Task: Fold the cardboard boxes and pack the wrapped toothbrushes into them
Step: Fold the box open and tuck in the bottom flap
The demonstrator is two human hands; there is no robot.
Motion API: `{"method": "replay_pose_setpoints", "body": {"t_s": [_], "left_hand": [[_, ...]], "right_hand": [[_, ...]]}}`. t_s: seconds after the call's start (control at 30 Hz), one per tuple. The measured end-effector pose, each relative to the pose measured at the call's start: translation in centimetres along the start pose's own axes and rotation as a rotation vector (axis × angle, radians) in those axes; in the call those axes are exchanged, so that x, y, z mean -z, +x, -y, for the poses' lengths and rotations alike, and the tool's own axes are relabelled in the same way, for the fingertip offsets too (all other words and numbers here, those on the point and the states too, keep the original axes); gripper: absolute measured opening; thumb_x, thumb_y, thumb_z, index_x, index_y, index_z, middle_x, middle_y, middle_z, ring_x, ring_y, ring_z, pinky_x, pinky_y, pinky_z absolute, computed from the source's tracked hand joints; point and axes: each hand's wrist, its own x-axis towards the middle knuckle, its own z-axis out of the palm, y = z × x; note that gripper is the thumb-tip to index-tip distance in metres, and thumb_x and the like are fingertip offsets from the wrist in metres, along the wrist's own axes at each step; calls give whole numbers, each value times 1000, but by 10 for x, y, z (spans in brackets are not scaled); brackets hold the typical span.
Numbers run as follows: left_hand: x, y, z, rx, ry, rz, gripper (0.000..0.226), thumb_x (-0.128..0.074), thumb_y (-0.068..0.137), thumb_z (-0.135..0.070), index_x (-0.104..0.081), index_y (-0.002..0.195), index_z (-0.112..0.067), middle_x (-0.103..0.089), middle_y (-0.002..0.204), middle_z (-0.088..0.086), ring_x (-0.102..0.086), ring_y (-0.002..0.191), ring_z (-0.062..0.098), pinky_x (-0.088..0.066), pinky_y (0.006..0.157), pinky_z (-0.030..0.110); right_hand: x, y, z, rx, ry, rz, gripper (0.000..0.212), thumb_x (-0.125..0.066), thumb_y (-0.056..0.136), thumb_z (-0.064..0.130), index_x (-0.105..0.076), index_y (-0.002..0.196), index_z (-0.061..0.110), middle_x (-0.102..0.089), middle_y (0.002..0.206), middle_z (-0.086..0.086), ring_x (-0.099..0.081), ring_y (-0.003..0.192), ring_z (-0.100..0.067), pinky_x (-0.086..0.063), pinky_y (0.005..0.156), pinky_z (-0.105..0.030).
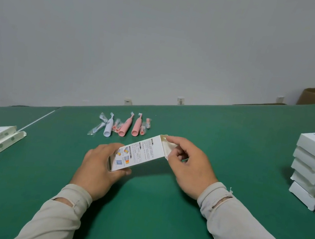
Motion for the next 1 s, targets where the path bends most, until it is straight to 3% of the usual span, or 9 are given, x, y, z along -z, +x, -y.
{"method": "replay_pose_setpoints", "body": {"t_s": [0.13,0.37,0.43,0.5,0.57,0.63,0.73,0.9,1.0], "left_hand": [[1,-2,-1,-11,17,17,54,-85,74,-33,-50,112,-52,-58,107,-17,-47,107,18,-38,93,34],[6,-2,2,-28,23,68,54,-84,74,-36,-52,114,-52,-57,108,-20,-47,106,16,-39,92,34],[16,1,10,-5,57,-16,52,-85,73,-32,-60,117,-43,-62,104,-12,-53,101,20,-44,90,39],[29,7,26,85,100,-216,46,-84,74,-28,-65,116,-33,-66,100,-2,-58,95,27,-46,87,41],[36,11,40,216,160,-348,43,-79,78,-29,-64,118,-29,-66,104,7,-56,99,34,-43,89,42],[34,13,49,289,190,-378,43,-76,80,-29,-63,121,-27,-64,110,11,-52,105,38,-40,91,43],[27,16,52,318,187,-403,44,-74,82,-30,-60,123,-28,-60,115,11,-49,112,39,-40,92,45],[22,19,59,338,166,-445,47,-74,82,-33,-58,126,-28,-59,121,8,-47,117,35,-35,97,43],[21,21,65,347,138,-458,47,-74,82,-36,-59,127,-29,-59,123,6,-46,117,33,-32,98,40]], "right_hand": [[6,1,-2,-6,12,114,57,-53,90,7,-58,129,48,-49,72,15,-42,61,-1,-44,57,-14],[8,0,-1,22,-9,182,58,-54,92,6,-52,137,43,-49,70,15,-42,59,-4,-44,60,-12],[4,5,0,-32,69,74,52,-56,91,5,-57,134,35,-53,69,15,-46,56,-6,-46,57,-15],[-4,22,0,-82,67,-134,41,-58,90,8,-62,126,27,-56,71,14,-51,56,-9,-48,58,-21],[-15,43,0,-90,-101,-235,33,-59,89,17,-61,121,26,-60,90,10,-58,69,-12,-50,72,-29],[-32,67,-3,-86,-327,-156,38,-60,91,30,-55,129,31,-56,121,6,-61,97,-17,-49,91,-34],[-63,108,-13,-98,-514,-1,51,-56,93,40,-46,142,36,-39,151,5,-46,131,-26,-39,105,-38],[-113,170,-31,-187,-748,177,54,-42,96,36,-33,149,45,-12,166,5,-17,151,-30,-24,119,-49],[-134,192,-42,-193,-891,215,50,-37,97,40,-38,147,43,-18,164,1,-20,148,-30,-27,114,-48]]}}
